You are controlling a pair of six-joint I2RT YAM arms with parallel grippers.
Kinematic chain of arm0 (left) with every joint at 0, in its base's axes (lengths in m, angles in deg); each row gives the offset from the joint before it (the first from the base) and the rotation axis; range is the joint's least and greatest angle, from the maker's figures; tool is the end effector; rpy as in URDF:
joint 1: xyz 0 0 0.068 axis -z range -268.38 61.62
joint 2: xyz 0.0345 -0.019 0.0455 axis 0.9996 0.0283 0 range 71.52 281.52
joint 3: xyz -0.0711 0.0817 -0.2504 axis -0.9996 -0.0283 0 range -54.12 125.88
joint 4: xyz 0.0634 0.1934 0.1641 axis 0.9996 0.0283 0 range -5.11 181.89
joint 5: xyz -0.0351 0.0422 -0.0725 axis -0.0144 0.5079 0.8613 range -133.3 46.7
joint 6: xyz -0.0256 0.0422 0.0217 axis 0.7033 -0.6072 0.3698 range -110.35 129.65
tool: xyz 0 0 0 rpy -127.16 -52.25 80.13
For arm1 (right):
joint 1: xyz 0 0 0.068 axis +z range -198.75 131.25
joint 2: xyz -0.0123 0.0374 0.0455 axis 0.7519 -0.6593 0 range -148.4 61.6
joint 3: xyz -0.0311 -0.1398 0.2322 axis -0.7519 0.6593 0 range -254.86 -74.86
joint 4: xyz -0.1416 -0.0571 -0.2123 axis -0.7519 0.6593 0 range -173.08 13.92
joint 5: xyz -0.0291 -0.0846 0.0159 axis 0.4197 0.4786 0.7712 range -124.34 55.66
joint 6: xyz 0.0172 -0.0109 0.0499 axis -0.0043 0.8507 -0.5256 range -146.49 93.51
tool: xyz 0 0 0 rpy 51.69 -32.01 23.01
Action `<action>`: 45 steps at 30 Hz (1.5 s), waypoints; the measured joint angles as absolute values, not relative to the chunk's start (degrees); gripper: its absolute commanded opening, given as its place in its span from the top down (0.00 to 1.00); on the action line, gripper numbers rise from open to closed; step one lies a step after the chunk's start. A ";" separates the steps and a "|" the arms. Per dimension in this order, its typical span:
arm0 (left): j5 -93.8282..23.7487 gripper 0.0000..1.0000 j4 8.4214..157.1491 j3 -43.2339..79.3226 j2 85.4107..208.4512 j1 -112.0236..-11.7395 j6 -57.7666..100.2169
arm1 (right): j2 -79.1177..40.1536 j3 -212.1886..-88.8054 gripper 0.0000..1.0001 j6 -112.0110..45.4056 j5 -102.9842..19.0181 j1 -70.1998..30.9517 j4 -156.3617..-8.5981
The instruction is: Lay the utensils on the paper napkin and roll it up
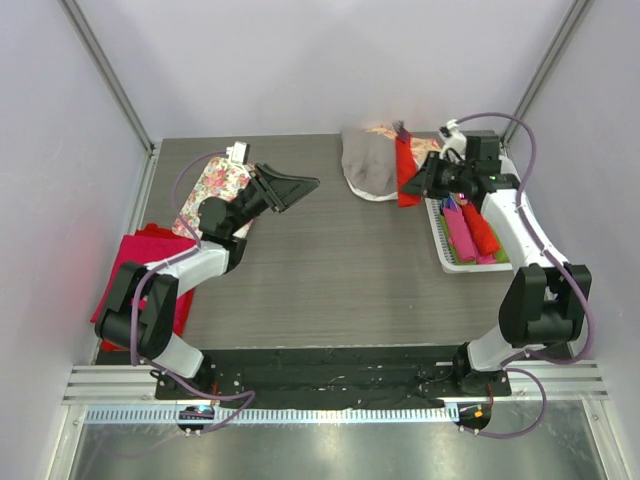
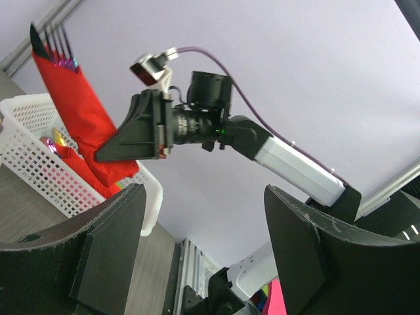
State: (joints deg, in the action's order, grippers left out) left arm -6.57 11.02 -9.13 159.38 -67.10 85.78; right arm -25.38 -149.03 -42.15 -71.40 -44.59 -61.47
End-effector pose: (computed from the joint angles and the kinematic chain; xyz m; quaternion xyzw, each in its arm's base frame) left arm 0.2890 -0.1352 0.3075 0.0282 0.5411 -0.7230 0.4286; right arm 0.3403 0.0463 0.3234 -0.0635 0.8494 0.3531 0.3871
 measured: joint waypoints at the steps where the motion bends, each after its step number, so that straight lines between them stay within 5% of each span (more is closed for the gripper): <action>1: -6.50 0.23 11.02 -9.13 159.23 -67.10 85.61 | -26.26 -149.03 0.99 -40.90 -70.42 -46.90 -59.39; 17: -6.20 0.22 10.91 -9.92 159.12 -67.15 88.78 | -29.77 -148.38 0.99 -32.77 -53.52 -61.15 -40.55; 45: -6.64 0.23 10.56 -10.68 157.98 -69.66 92.38 | -44.59 -146.96 0.99 -20.71 -55.84 -61.13 -38.35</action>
State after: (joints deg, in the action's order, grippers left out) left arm -6.64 10.56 -10.68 157.98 -69.66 92.38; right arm -44.59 -146.96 -20.71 -55.84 -61.13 -38.35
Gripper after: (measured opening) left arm 0.776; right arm 0.202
